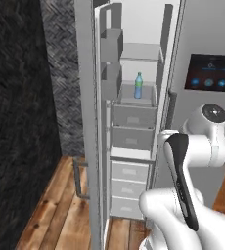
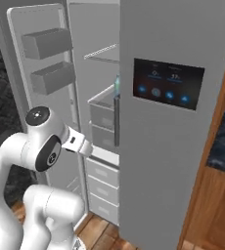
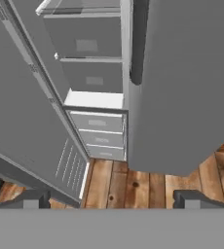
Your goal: Take the bottled waters from the counter and place them in the freezer to freeze. Close the freezer door after placing the bottles.
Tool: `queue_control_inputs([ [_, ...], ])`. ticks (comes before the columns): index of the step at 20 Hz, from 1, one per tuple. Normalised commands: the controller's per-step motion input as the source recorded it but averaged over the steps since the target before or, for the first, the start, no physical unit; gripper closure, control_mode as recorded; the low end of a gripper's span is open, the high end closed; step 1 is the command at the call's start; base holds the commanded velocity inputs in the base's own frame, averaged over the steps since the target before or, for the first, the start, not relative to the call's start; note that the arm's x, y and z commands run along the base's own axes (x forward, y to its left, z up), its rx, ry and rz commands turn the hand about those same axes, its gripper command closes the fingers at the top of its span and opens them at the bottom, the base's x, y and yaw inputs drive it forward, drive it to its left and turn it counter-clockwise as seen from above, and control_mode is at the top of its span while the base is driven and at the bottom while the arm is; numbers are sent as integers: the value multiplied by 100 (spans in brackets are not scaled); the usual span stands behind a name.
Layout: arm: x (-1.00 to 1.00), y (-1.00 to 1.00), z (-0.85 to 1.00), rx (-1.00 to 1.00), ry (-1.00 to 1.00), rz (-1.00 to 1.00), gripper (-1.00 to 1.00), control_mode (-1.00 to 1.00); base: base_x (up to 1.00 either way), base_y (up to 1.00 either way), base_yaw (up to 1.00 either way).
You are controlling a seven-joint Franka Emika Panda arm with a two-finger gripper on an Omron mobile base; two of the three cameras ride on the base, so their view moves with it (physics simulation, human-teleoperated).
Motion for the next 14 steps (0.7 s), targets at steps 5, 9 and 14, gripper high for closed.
queue_control_inputs([
  [5,0,0,0,0,0,0,-100,100,-70,-79,-28],
  [9,0,0,0,0,0,0,-100,100,-21,-82,-44],
  [14,0,0,0,0,0,0,-100,100,4,-74,-27],
])
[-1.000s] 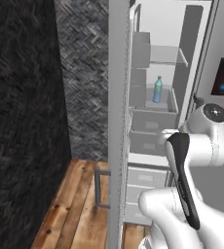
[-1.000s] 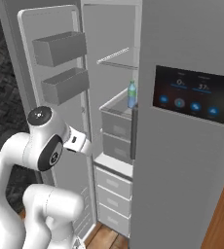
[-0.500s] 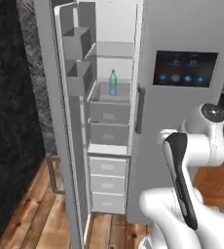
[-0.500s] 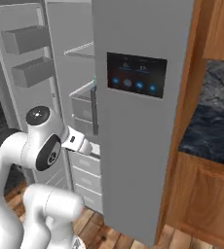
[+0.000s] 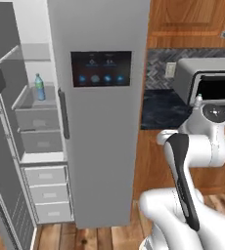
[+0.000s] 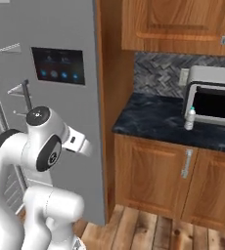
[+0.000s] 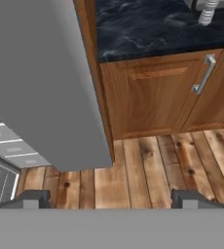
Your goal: Take the bottled waters from the counter and place them in the freezer to freeze. Close the freezer door after placing the bottles.
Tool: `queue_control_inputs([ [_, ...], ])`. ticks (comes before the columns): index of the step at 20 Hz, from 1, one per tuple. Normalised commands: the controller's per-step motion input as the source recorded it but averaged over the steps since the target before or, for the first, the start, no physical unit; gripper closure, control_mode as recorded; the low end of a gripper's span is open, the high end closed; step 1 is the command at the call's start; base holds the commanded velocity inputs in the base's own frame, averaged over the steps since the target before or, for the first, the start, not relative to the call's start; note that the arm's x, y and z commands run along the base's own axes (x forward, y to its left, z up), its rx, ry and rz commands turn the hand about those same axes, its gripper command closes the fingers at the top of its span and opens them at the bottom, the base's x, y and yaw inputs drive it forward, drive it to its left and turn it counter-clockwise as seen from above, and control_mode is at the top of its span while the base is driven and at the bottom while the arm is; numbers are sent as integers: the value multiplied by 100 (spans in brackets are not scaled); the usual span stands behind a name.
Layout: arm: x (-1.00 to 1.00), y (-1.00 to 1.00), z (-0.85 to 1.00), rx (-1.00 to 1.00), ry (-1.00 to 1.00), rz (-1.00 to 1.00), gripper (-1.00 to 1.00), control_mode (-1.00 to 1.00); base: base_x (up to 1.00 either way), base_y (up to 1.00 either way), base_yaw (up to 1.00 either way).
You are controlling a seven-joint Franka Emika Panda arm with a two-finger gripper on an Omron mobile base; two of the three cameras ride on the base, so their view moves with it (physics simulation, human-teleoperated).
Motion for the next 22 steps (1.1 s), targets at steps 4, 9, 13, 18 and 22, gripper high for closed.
queue_control_inputs([
  [4,0,0,0,0,0,0,-100,100,32,-64,-15],
  [9,0,0,0,0,0,0,-100,100,43,-58,-18],
  [13,0,0,0,0,0,0,-100,100,47,-57,-19],
  [18,0,0,0,0,0,0,-100,100,25,-54,-21],
  [22,0,0,0,0,0,0,-100,100,19,-52,-27],
])
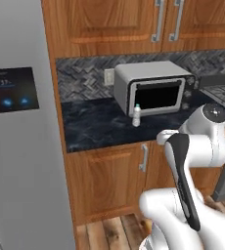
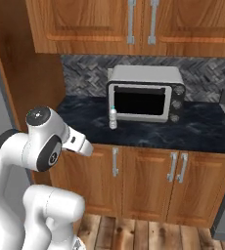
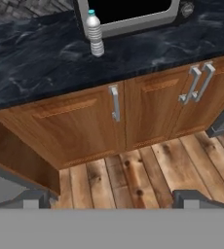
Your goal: Take the bottled waters from the counter and place them in the freezer to freeze. Close the freezer door after placing the bottles.
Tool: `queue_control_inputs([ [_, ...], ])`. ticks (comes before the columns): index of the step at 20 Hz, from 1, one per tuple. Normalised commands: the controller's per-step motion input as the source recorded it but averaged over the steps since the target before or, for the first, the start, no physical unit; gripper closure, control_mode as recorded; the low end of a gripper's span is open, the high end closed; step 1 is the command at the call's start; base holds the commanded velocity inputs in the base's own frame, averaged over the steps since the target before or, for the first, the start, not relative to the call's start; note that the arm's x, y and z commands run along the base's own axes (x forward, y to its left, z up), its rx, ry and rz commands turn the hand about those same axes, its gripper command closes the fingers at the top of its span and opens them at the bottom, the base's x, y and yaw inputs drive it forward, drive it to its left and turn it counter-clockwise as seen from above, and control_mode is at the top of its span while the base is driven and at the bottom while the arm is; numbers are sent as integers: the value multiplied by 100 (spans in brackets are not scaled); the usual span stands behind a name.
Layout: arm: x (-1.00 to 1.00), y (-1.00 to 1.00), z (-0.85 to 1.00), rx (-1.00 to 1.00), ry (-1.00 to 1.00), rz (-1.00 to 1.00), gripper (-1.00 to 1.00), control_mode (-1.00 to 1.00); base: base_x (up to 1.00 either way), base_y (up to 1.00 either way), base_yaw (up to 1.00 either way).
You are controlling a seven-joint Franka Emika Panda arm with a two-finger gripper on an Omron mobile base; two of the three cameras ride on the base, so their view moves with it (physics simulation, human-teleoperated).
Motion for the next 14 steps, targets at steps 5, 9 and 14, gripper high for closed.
queue_control_inputs([
  [5,0,0,0,0,0,0,-100,100,55,-34,-8],
  [9,0,0,0,0,0,0,-100,100,45,-44,9],
  [14,0,0,0,0,0,0,-100,100,36,-34,32],
])
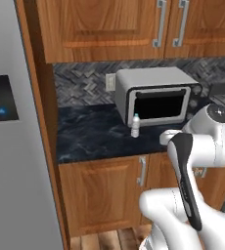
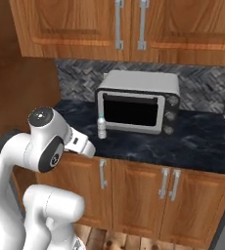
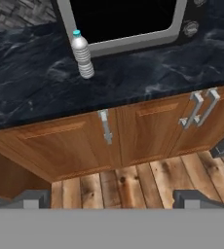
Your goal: Take the bottled waters from the counter and place them in the freezer to freeze. Close the freezer door after placing the bottles.
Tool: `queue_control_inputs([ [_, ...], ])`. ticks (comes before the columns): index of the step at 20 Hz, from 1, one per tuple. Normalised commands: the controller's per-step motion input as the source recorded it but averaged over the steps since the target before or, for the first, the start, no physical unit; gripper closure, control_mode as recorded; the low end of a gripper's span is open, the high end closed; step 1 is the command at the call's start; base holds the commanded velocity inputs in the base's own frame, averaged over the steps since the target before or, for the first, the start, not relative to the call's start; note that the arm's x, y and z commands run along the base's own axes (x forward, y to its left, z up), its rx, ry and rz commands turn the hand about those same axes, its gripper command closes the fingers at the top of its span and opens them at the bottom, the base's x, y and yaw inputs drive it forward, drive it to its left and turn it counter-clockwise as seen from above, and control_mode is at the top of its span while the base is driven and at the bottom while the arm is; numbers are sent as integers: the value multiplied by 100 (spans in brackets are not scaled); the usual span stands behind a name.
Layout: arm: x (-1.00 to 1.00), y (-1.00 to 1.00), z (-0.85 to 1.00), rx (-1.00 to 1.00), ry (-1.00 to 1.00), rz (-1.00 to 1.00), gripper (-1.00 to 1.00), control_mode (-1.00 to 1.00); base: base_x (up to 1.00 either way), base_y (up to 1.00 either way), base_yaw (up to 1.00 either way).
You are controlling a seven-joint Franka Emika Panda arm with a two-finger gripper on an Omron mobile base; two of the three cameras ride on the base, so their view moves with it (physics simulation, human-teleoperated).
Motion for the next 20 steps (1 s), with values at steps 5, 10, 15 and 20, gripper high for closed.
queue_control_inputs([
  [5,0,0,0,0,0,0,-100,100,33,-16,45],
  [10,0,0,0,0,0,0,-100,100,45,-4,17],
  [15,0,0,0,0,0,0,-100,100,52,-8,1],
  [20,0,0,0,0,0,0,-100,100,31,2,-1],
])
